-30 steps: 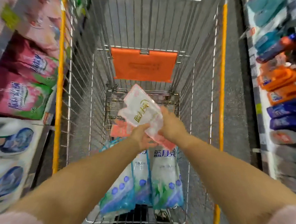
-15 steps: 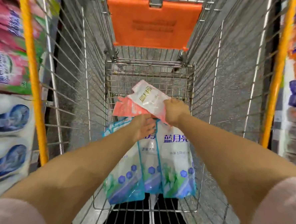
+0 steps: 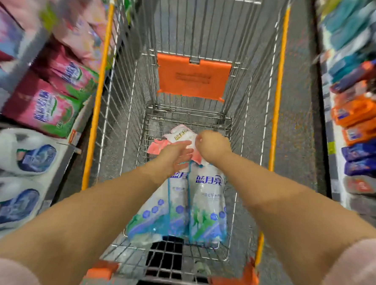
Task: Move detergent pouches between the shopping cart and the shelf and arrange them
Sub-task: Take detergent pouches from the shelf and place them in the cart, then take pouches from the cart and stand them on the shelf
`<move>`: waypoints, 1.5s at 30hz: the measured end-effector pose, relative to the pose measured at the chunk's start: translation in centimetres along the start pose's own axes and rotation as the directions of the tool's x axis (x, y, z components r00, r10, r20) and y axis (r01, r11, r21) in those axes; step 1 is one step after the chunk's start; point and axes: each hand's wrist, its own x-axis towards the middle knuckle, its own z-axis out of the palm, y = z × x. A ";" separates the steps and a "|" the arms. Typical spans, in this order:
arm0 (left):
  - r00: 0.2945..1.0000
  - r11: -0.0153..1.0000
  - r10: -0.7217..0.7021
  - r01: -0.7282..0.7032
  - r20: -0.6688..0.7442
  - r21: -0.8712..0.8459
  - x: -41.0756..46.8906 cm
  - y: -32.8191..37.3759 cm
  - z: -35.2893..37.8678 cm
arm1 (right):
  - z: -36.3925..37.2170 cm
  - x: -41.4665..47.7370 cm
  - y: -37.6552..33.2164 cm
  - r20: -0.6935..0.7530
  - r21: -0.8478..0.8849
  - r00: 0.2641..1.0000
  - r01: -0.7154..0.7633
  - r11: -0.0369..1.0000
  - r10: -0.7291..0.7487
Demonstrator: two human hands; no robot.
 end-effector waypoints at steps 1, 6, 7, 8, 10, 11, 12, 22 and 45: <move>0.999 0.999 0.039 -0.039 -0.005 -0.001 -1.4 -0.1 0.3 | -0.5 -1.5 -0.4 -0.033 0.012 0.999 0.020 1.000 -0.019; 0.974 0.975 0.224 -0.223 -0.039 0.022 -10.1 -1.2 2.0 | -2.7 -9.9 -1.8 -0.216 0.141 0.973 0.110 0.984 -0.078; 0.963 0.964 0.266 -0.266 -0.043 0.010 -12.0 -1.2 2.2 | -3.3 -11.4 -2.3 -0.256 0.164 0.962 0.135 0.977 -0.090; 0.948 0.949 0.315 -0.316 -0.051 -0.011 -14.1 -1.0 2.4 | -4.1 -12.9 -2.8 -0.292 0.190 0.951 0.165 0.968 -0.105; 0.904 0.905 0.422 -0.425 -0.072 -0.033 -18.3 0.1 2.4 | -6.2 -15.5 -4.6 -0.358 0.221 0.922 0.237 0.946 -0.147; 0.874 0.875 0.479 -0.482 -0.076 -0.033 -20.7 0.9 2.1 | -7.4 -16.6 -5.7 -0.392 0.225 0.903 0.277 0.934 -0.174; 0.838 0.840 0.540 -0.543 -0.083 -0.017 -23.3 1.7 1.6 | -8.6 -17.7 -7.2 -0.424 0.227 0.883 0.318 0.921 -0.200; 0.322 0.404 0.915 -0.764 -0.245 0.504 -46.5 9.0 -15.6 | -15.6 -29.9 -30.8 -0.642 0.256 0.570 0.790 0.556 -0.514; -0.308 0.625 0.739 -0.019 -0.600 0.780 -82.0 18.5 -62.0 | -22.4 -43.4 -87.9 -0.469 0.134 0.063 0.991 0.000 -0.881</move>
